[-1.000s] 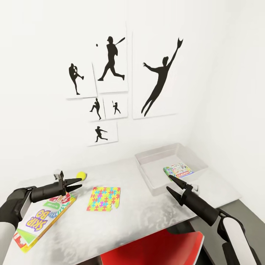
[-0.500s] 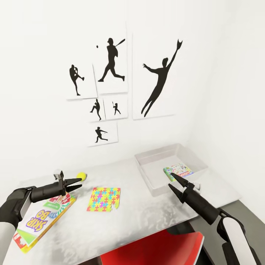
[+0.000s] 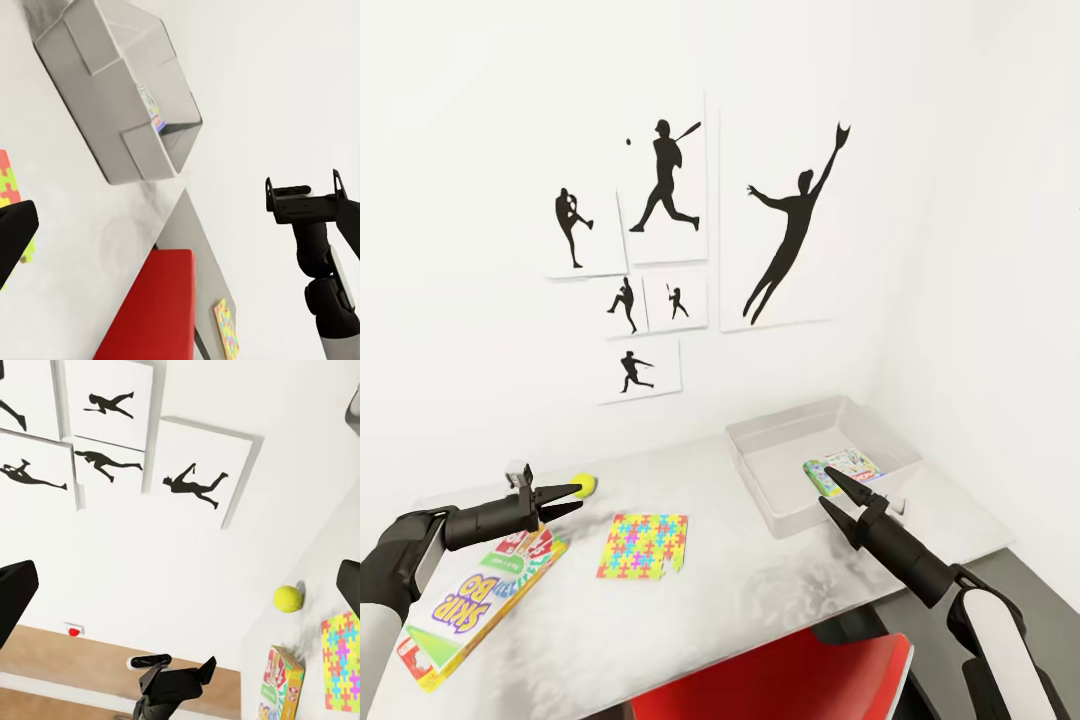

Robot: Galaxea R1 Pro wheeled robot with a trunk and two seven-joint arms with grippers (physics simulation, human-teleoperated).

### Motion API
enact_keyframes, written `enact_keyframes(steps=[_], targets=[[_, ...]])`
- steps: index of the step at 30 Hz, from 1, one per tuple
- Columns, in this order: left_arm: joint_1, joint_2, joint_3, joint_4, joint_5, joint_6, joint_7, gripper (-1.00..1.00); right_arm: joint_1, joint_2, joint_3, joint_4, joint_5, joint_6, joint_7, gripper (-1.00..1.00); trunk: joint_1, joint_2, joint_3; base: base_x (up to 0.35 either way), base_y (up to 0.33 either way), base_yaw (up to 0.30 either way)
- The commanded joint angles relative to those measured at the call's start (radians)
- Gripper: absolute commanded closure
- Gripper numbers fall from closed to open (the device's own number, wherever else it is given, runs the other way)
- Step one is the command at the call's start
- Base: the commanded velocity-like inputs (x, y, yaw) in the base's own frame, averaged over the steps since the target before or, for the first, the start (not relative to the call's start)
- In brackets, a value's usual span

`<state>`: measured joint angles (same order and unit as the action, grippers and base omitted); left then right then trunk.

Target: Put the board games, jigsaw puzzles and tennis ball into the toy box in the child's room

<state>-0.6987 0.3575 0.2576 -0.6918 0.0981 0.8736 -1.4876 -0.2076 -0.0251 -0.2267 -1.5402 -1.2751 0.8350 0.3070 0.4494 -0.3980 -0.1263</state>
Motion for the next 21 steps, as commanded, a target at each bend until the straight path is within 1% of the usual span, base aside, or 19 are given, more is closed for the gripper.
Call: enact_keyframes(steps=[1,12,15,21], targets=[[-0.001,0.0,0.0,0.0,0.0,0.01,-0.003,-1.0,-0.001,0.0,-0.001,0.0,0.003,0.005,0.004,-1.0,0.001,-0.002,0.0,-0.005,0.0,0.0],[-0.001,0.0,0.0,0.0,0.0,0.01,-0.004,-1.0,-0.001,0.004,0.001,0.0,0.003,0.003,0.004,-1.0,0.001,-0.002,0.018,-0.014,0.0,0.0],[-0.001,0.0,0.0,0.0,0.0,0.01,-0.004,-1.0,-0.001,0.005,0.009,0.0,0.005,0.002,0.004,-1.0,0.001,-0.002,0.023,-0.115,0.0,0.0],[-0.001,0.0,0.0,0.0,0.0,0.01,-0.004,-1.0,-0.001,0.005,0.025,0.0,0.025,0.0,0.004,-1.0,0.001,-0.002,0.033,-0.158,0.0,0.0]])
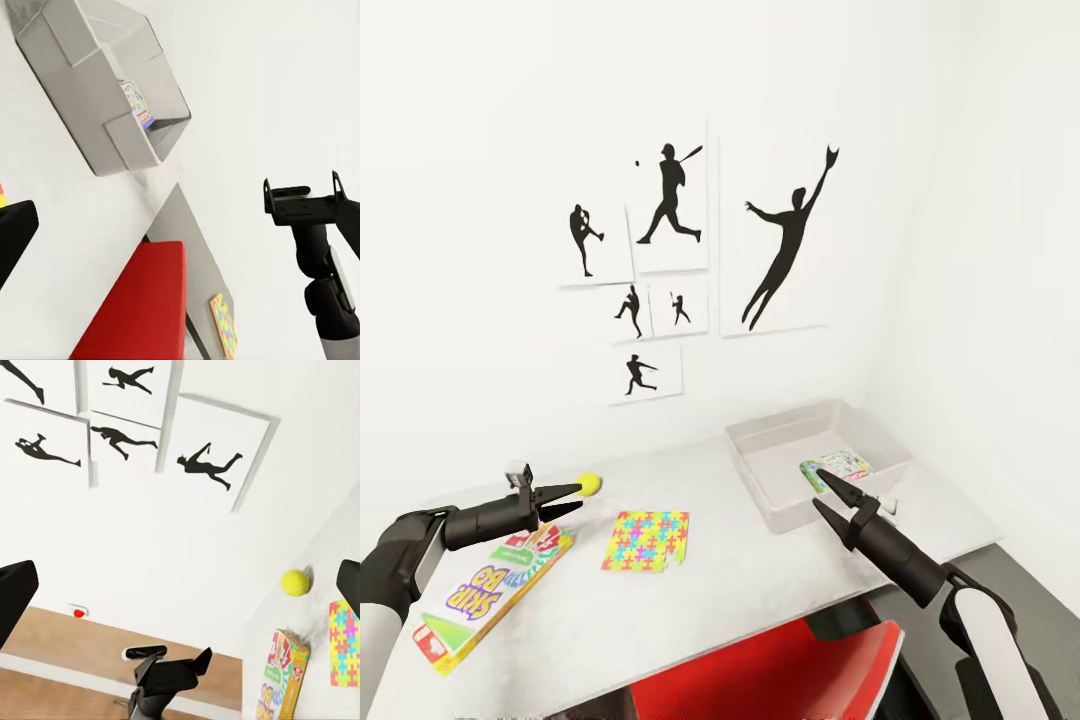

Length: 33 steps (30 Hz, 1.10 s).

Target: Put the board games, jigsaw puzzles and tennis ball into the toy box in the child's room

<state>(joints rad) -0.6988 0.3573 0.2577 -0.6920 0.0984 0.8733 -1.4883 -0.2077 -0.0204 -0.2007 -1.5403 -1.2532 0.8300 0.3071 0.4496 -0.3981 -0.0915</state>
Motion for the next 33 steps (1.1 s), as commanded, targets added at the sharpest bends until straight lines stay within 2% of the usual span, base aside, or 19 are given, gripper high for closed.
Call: enact_keyframes(steps=[1,8,14,24,33], targets=[[-0.001,0.0,0.0,0.0,0.0,0.01,-0.003,-1.0,-0.001,0.0,-0.001,0.0,0.005,0.005,0.004,-1.0,0.0,-0.002,-0.001,-0.077,0.0,0.0],[-0.001,0.003,0.001,0.0,0.0,0.012,-0.004,-1.0,-0.001,0.003,0.002,0.0,0.009,0.003,0.004,-1.0,0.0,-0.002,0.011,-0.072,0.0,0.0],[-0.001,0.016,-0.001,0.0,0.0,0.012,-0.004,-1.0,-0.001,0.003,0.001,0.0,0.011,0.003,0.004,-1.0,0.0,-0.002,0.021,-0.166,0.0,0.038],[-0.001,0.019,0.0,0.0,0.0,0.012,-0.004,-1.0,-0.001,0.005,0.004,0.0,0.011,0.003,0.004,-1.0,0.0,-0.002,0.037,-0.045,0.0,0.071],[-0.001,0.02,-0.001,-0.001,0.0,0.012,-0.004,-1.0,-0.001,0.005,0.015,-0.002,0.011,0.003,0.003,-1.0,0.0,-0.002,0.044,-0.152,0.042,0.055]])
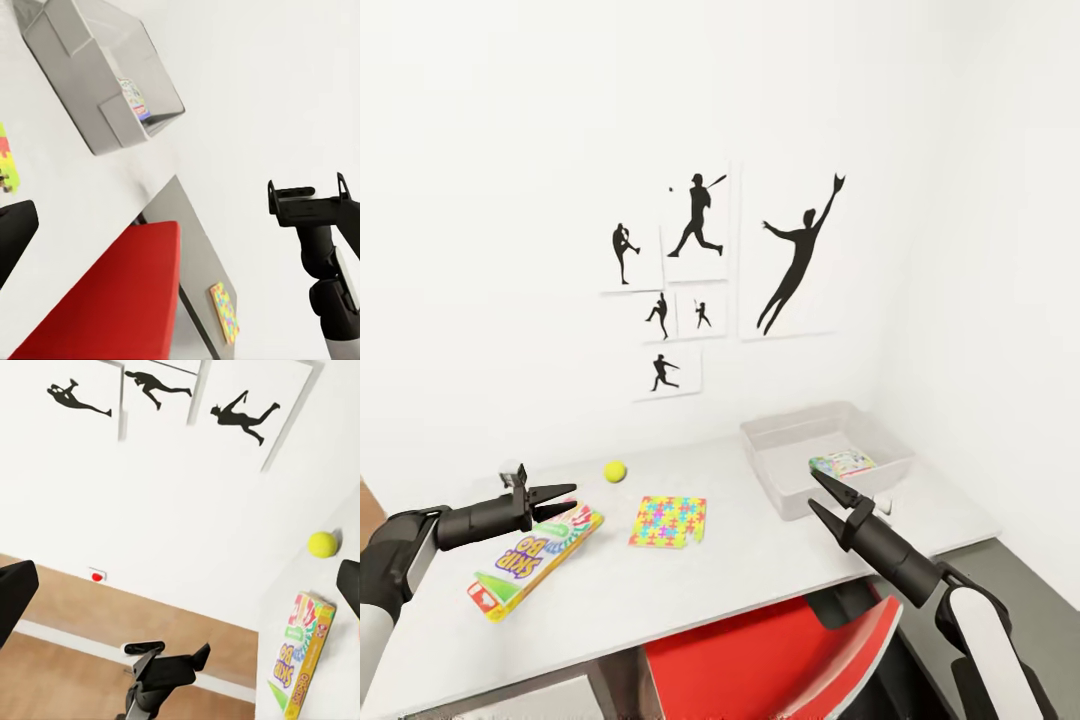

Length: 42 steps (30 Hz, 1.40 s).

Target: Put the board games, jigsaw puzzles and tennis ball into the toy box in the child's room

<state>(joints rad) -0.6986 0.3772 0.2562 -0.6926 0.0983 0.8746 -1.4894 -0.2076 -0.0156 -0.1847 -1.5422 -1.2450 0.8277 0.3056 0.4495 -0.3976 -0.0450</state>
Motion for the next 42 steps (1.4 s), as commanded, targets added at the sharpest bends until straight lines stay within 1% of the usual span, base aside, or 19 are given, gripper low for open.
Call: enact_keyframes(steps=[1,5,9,15,22,31,33,35,38,41,42], targets=[[-0.001,0.0,0.0,0.0,0.0,0.011,-0.003,-1.0,-0.001,0.0,-0.001,0.0,0.003,0.005,0.004,-1.0,0.0,-0.002,-0.002,-0.063,0.024,0.01],[-0.001,0.0,0.001,0.001,0.0,0.011,-0.003,-1.0,-0.001,0.001,0.003,-0.001,0.003,0.004,0.004,-1.0,0.0,-0.002,-0.002,-0.032,0.012,0.028],[-0.001,0.0,0.0,0.001,0.0,0.011,-0.004,-1.0,-0.001,0.001,0.014,-0.001,0.003,0.004,0.003,-1.0,0.0,-0.002,-0.002,-0.01,0.003,0.188],[-0.001,0.0,0.0,0.0,0.0,0.011,-0.003,-1.0,-0.001,0.001,0.029,-0.001,0.004,0.004,0.001,-1.0,0.0,-0.002,0.0,-0.068,0.025,0.262],[-0.001,0.001,0.001,0.001,0.0,0.011,-0.003,-1.0,-0.001,0.002,0.032,-0.001,0.004,0.004,-0.005,-1.0,0.0,-0.002,0.002,-0.102,0.067,0.28],[-0.001,0.0,0.0,0.0,0.0,0.011,-0.003,-1.0,-0.001,0.002,0.033,-0.001,0.005,0.004,-0.006,-1.0,0.0,-0.002,0.006,-0.015,0.01,0.282],[-0.001,0.0,0.0,0.001,0.0,0.011,-0.003,-1.0,-0.001,0.002,0.033,-0.001,0.013,0.004,-0.006,-1.0,0.0,-0.002,0.007,-0.002,0.001,0.282],[-0.001,0.001,0.001,0.001,0.0,0.011,-0.003,-1.0,-0.001,0.003,0.033,-0.001,0.034,0.004,-0.006,-1.0,0.0,-0.002,0.008,-0.001,0.001,0.282],[-0.001,0.0,0.001,0.001,0.0,0.01,-0.002,-1.0,-0.001,0.003,0.044,0.0,0.086,0.004,-0.006,-1.0,0.0,-0.002,0.009,-0.011,0.0,0.282],[-0.001,0.0,0.001,0.001,0.0,0.01,-0.003,-1.0,-0.001,0.004,0.051,0.0,0.11,0.003,-0.006,-1.0,0.0,-0.002,0.01,-0.069,0.0,0.282],[-0.001,0.001,0.001,0.001,0.0,0.01,-0.002,-1.0,-0.001,0.004,0.052,0.0,0.113,0.003,-0.006,-1.0,0.0,-0.002,0.01,-0.101,0.0,0.282]])
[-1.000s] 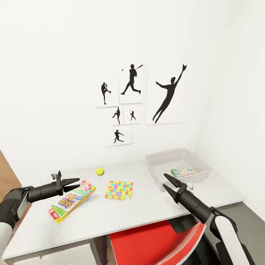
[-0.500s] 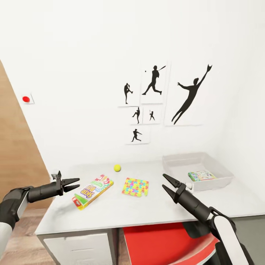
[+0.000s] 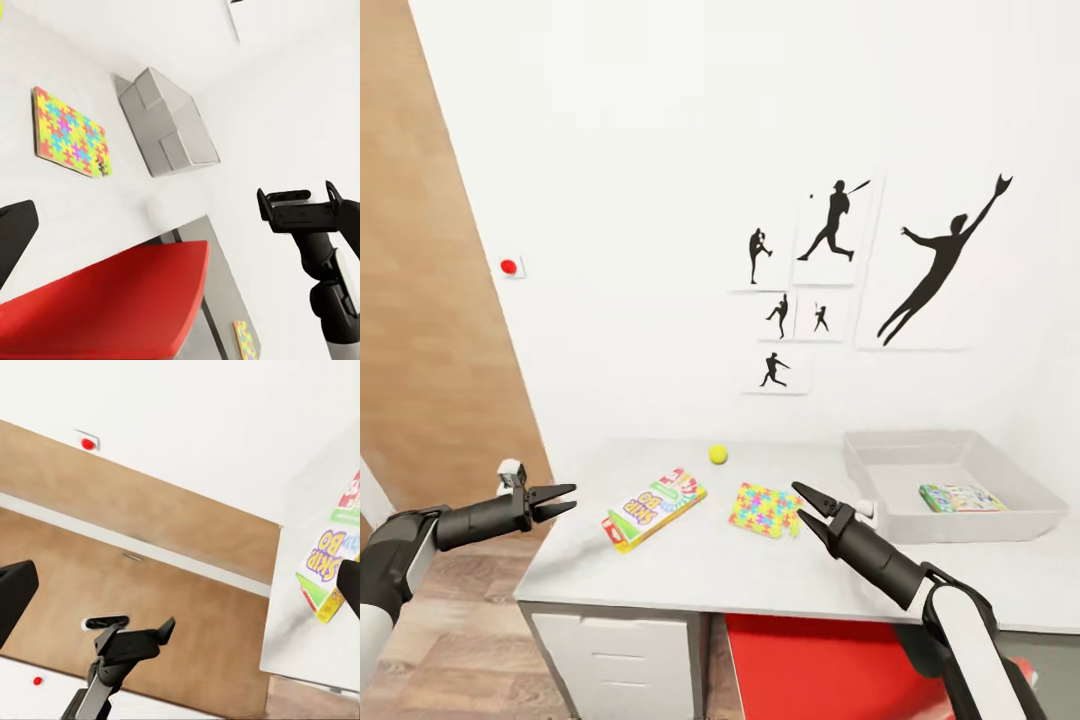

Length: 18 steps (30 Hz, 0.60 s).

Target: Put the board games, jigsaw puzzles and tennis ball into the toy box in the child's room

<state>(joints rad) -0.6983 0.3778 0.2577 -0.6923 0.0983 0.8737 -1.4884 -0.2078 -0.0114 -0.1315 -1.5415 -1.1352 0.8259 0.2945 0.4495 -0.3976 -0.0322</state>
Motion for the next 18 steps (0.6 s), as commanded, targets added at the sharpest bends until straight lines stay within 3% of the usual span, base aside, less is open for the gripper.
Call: enact_keyframes(steps=[1,18], targets=[[-0.001,0.0,0.0,0.0,0.0,0.011,-0.003,-1.0,-0.001,0.0,-0.001,0.0,0.005,0.005,0.005,-1.0,0.0,-0.002,-0.002,-0.103,0.0,0.282],[-0.001,0.002,0.0,0.0,0.0,0.01,-0.003,-1.0,-0.001,-0.001,0.037,0.001,0.014,-0.052,0.005,-1.0,0.0,-0.002,0.005,-0.018,0.0,0.282]])
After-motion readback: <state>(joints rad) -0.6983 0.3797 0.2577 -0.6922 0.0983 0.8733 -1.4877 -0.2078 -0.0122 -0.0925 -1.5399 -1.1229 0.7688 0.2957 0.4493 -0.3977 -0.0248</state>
